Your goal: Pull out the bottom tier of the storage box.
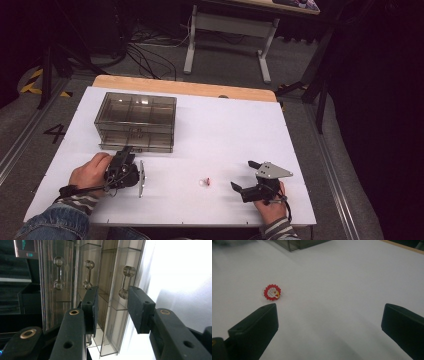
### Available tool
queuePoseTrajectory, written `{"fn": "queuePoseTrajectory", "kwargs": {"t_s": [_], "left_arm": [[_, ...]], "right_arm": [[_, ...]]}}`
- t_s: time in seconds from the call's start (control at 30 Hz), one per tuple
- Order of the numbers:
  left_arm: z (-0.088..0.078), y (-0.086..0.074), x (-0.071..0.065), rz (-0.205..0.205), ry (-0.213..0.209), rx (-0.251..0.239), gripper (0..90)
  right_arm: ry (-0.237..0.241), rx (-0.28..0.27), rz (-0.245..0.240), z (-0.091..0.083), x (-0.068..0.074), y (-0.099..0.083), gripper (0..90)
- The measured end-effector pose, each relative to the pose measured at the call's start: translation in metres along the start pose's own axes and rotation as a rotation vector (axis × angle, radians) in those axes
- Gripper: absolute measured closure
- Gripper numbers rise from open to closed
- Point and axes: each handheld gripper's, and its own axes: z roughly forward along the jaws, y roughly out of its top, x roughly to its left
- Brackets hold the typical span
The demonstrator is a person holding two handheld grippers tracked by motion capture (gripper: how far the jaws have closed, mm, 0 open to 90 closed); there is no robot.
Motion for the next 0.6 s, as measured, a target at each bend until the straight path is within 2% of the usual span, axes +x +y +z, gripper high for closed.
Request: {"fn": "queuePoseTrajectory", "kwargs": {"t_s": [0.13, 0.37, 0.4, 0.5, 0.6], "left_arm": [[-0.001, 0.0, 0.001, -0.019, -0.003, -0.001, 59.6], [-0.006, -0.002, 0.006, -0.056, -0.016, -0.035, 59.6], [-0.007, -0.002, 0.008, -0.068, -0.021, -0.039, 59.4], [-0.008, -0.005, 0.015, -0.149, -0.064, -0.065, 57.1], [-0.008, -0.008, 0.02, -0.203, -0.097, -0.078, 55.6]], "right_arm": [[0.001, 0.0, -0.002, 0.0, 0.0, 0.0, 1.7], [0.001, 0.001, -0.004, 0.0, 0.0, 0.0, 1.7], [0.001, 0.001, -0.004, 0.0, 0.0, 0.0, 1.7], [0.001, 0.002, -0.004, 0.0, 0.0, 0.0, 1.7], [0.001, 0.002, -0.005, 0.0, 0.0, 0.0, 1.7]]}}
